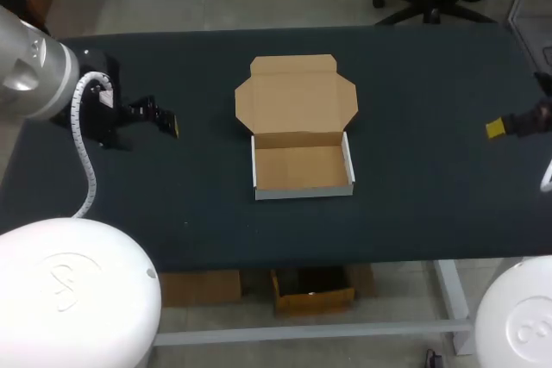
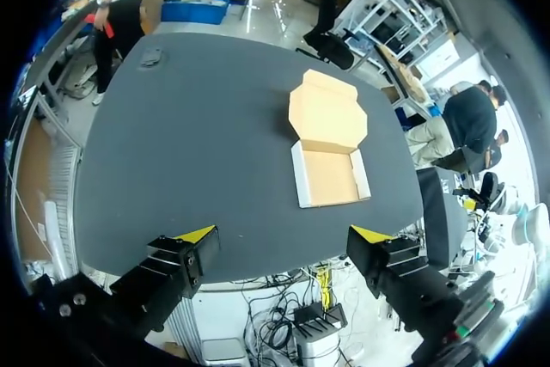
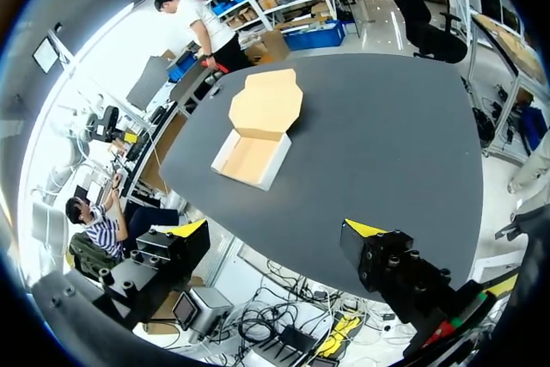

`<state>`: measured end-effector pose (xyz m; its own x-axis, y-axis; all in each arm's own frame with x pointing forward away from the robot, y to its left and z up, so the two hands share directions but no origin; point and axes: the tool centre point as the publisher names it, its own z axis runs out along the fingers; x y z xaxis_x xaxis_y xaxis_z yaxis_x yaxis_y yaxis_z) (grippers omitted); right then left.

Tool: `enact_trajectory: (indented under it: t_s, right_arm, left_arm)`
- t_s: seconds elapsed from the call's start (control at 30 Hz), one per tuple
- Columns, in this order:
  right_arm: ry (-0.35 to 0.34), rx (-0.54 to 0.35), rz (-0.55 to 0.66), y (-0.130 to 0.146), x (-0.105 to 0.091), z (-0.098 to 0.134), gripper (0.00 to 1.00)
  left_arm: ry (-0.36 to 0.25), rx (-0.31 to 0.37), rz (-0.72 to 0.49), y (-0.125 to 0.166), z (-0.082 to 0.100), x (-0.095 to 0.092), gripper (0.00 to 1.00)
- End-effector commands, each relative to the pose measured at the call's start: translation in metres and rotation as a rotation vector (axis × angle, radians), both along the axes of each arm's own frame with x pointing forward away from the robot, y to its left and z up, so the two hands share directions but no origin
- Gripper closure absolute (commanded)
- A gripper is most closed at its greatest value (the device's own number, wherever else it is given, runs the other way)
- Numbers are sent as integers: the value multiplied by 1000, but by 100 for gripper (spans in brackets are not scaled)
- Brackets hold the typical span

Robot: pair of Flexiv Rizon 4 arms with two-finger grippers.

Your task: Assemble the packaging by folding the flat box into shape, placing the metal phone stand inside, and closing the box properly

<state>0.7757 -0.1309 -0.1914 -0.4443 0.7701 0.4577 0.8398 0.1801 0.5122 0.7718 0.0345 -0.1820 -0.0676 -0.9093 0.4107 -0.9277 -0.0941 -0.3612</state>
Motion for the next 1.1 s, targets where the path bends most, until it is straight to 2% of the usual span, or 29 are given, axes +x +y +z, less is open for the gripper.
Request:
enact_trajectory:
  t_s: [0.03,0.73,1.1]
  right_arm:
    - [5,7,0,-1,0,2,0]
    - [34,25,-6,2,6,0,0]
    - [52,30,-18,1,7,-1,0]
  left_arm:
    - [1,10,8,-1,0,1,0]
    - [4,5,29,3,-7,9,0]
    - [-2,7,47,5,-17,23,0]
